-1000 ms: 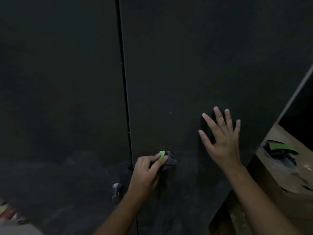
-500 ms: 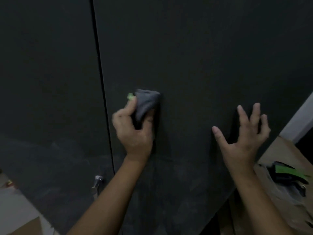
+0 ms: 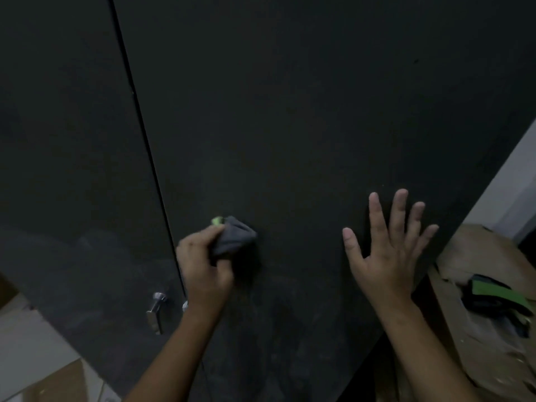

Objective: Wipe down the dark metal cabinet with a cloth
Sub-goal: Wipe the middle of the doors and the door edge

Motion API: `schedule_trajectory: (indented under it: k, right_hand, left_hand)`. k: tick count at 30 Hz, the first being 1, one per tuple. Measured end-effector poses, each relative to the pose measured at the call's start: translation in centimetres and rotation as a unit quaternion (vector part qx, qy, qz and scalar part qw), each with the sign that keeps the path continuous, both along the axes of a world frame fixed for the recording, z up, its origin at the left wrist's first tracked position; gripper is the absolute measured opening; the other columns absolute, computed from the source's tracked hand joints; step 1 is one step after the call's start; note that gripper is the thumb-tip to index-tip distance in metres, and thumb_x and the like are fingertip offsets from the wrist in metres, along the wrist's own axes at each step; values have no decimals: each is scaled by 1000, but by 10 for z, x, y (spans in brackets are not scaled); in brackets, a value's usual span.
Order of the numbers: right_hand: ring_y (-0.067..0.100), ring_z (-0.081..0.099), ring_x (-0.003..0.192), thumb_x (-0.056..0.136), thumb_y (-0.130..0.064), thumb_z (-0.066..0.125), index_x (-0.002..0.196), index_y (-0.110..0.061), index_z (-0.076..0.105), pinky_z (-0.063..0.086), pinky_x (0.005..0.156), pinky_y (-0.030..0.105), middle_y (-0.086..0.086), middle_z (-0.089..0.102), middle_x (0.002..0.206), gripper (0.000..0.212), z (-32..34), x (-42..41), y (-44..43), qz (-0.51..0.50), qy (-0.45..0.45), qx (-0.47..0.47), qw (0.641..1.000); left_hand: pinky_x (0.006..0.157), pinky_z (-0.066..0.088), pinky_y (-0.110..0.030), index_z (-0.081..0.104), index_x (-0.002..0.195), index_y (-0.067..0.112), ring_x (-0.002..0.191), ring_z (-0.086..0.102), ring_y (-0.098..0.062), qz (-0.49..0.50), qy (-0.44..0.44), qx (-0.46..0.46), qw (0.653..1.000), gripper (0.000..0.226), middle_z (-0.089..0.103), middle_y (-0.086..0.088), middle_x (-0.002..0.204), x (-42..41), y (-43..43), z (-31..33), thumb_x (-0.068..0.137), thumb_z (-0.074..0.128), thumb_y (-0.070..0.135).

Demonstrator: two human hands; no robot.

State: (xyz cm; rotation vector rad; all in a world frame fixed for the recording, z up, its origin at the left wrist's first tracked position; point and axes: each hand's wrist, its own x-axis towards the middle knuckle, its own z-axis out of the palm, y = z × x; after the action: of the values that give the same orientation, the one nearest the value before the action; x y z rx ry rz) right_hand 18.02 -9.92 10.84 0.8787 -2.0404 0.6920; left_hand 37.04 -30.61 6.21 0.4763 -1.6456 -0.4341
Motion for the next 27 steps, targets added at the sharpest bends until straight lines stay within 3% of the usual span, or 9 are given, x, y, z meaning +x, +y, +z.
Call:
schedule_trajectory:
  k: [2, 7, 9, 11, 14, 17, 19, 24, 27]
  right_hand:
    - [32, -11, 152, 97, -52, 46, 159, -30, 7, -9, 118, 63, 3, -10, 166, 77, -5, 11, -10, 2, -26, -19, 999]
    - [35, -12, 152, 97, -49, 47, 159, -30, 7, -4, 117, 68, 7, -11, 165, 76, -16, 26, -26, 5, -50, -31, 998]
    - [35, -13, 152, 97, -48, 50, 159, -30, 8, -7, 118, 66, 8, -11, 166, 77, -20, 27, -27, 8, -47, -20, 999]
    - [35, -13, 152, 96, -48, 50, 159, -30, 8, -9, 118, 63, 8, -13, 166, 77, -23, 28, -27, 13, -47, -10, 999]
    - [36, -12, 152, 97, -48, 48, 159, -31, 7, -7, 119, 63, 8, -12, 166, 76, -25, 30, -27, 13, -54, -6, 998]
    - [35, -12, 153, 97, -48, 47, 159, -31, 8, -5, 119, 64, 10, -10, 166, 75, -26, 30, -25, 12, -51, 4, 999]
    - [34, -12, 153, 96, -48, 47, 159, -33, 9, -5, 119, 64, 9, -10, 166, 75, -28, 29, -22, 14, -50, 12, 999]
    - [33, -10, 153, 96, -41, 52, 158, -35, 13, -5, 120, 60, 9, -7, 167, 74, -33, 34, -19, 24, -52, 10, 998]
    - [36, -10, 153, 95, -35, 54, 158, -29, 17, -8, 121, 59, 13, -4, 167, 73, -41, 45, -26, 24, -73, 11, 997]
  left_hand:
    - [94, 45, -34, 54, 122, 10, 108, 53, -26, 34, 78, 93, 992, 50, 46, 17, 117, 5, -10, -3, 74, 55, -3]
    - [106, 35, -21, 44, 133, 0, 121, 41, 0, 56, 137, 216, 965, 53, 37, -7, 126, -2, 4, -29, 89, 63, 22]
    - [103, 41, -30, 44, 133, -1, 118, 46, -13, 45, 106, 227, 967, 53, 37, -12, 123, -10, 19, -49, 89, 62, 23]
    - [102, 43, -34, 47, 130, -2, 114, 48, -25, 15, 51, 185, 981, 51, 41, -22, 117, -22, 37, -68, 85, 64, 15]
    - [104, 37, -16, 49, 129, 11, 112, 42, -4, -106, -74, 101, 986, 63, 42, -17, 116, -35, 67, -77, 72, 66, -6]
    - [84, 54, -35, 49, 128, 22, 98, 50, -15, -168, -209, -23, 963, 52, 39, 1, 111, -40, 79, -75, 77, 59, 15]
    - [75, 54, -38, 52, 123, 24, 92, 51, -18, -163, -225, -46, 959, 47, 41, 5, 106, -38, 72, -71, 76, 56, 21]
    - [88, 39, -24, 58, 113, 16, 96, 46, -14, -40, -33, 62, 997, 46, 51, 5, 104, -5, 27, -61, 69, 48, 7]
    - [93, 41, -30, 57, 113, -1, 103, 50, -26, 55, 67, 183, 979, 40, 46, -5, 110, 22, -16, -54, 73, 52, -1]
